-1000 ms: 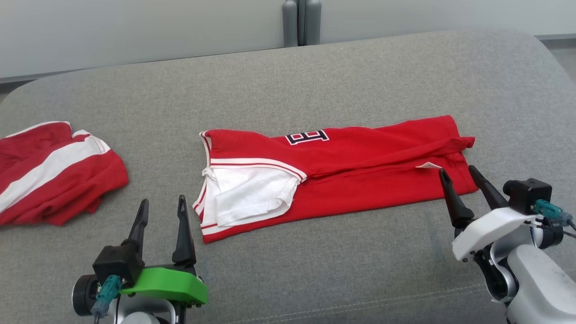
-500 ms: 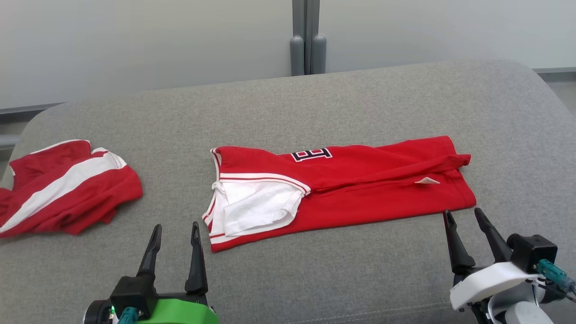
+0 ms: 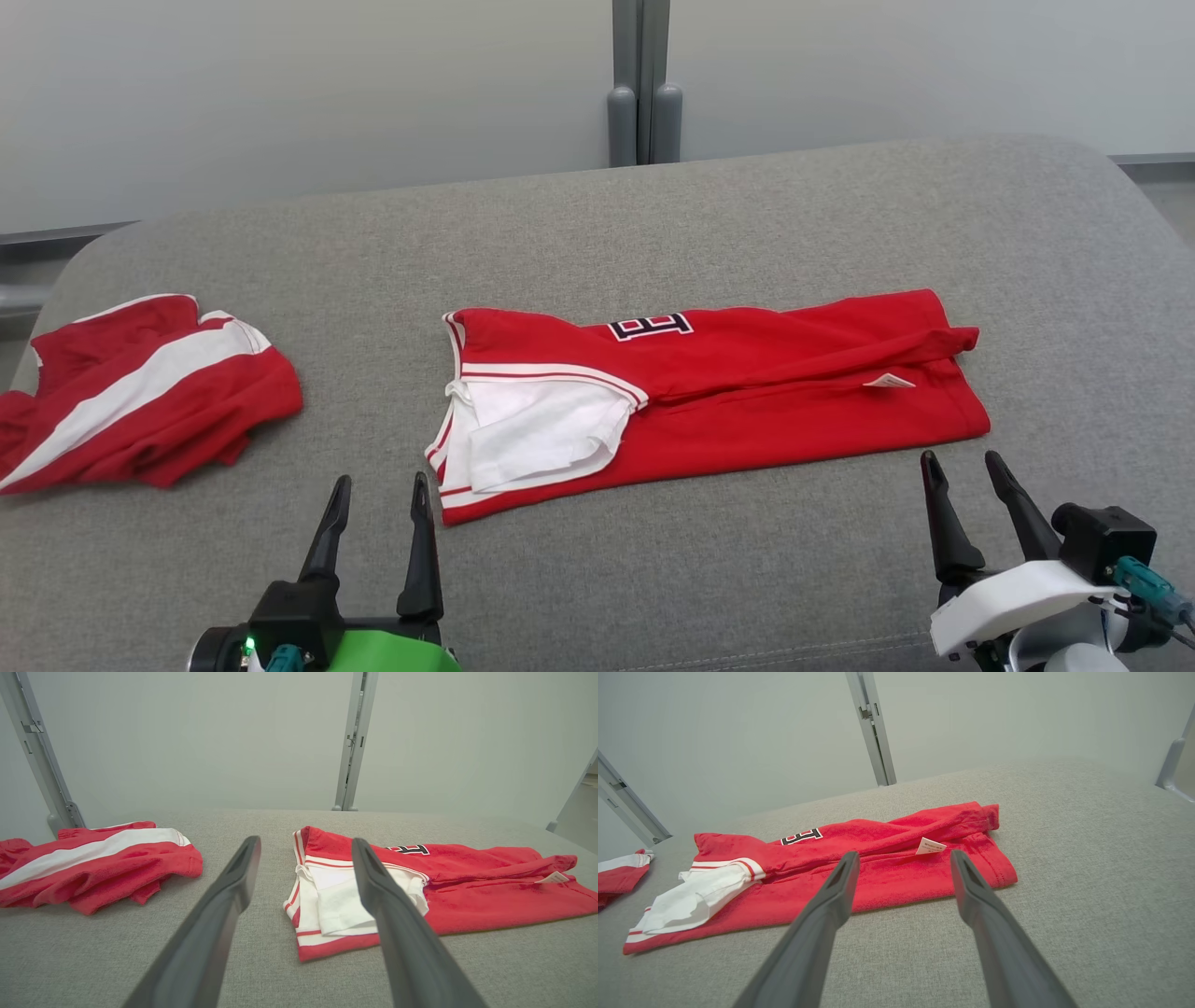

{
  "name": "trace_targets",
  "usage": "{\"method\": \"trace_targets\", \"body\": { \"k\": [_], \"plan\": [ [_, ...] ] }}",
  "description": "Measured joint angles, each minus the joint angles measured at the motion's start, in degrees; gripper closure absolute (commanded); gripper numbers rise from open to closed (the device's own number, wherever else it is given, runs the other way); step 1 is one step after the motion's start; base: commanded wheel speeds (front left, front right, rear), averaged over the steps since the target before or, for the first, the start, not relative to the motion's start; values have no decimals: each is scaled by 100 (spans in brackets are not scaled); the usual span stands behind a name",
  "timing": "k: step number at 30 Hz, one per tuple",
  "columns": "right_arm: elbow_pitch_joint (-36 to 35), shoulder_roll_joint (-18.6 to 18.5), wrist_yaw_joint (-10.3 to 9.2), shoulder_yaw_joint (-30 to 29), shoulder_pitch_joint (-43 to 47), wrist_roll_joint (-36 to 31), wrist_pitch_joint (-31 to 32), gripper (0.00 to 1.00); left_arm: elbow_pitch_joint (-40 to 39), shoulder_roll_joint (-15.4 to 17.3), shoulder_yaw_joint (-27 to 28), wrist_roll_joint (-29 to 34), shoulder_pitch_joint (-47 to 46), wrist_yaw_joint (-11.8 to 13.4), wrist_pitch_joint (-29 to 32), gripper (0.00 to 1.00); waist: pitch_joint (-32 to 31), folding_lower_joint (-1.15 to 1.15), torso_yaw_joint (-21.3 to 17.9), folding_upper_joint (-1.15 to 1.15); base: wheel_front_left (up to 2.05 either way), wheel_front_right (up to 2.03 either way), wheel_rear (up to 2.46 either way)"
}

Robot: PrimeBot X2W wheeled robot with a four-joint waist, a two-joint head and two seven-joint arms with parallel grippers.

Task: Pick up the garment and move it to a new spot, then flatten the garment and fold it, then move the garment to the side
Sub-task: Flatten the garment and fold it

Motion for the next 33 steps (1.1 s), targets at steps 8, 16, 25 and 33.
{"method": "trace_targets", "body": {
  "k": [8, 16, 25, 33],
  "plan": [
    [508, 74, 0, -250, -90, 197, 0, 0, 76, -137, 41, 192, 3, -175, 0, 0, 34, 0, 36, 0, 0, 0, 0],
    [2038, 190, -1, -736, -1335, 454, 0, 0, 123, -223, 35, 339, -52, -321, 1, 0, 204, 0, 45, 0, 0, 0, 0],
    [3872, -94, -2, -1663, -3333, 1, 0, 0, 166, -322, -94, 461, -435, -477, 0, 0, 722, 0, 247, 0, 0, 0, 0],
    [4857, -372, -1, -2210, -4297, -508, 0, 0, 216, -385, -140, 535, -719, -534, 0, 0, 1212, 0, 499, 0, 0, 0, 0]
  ]
}}
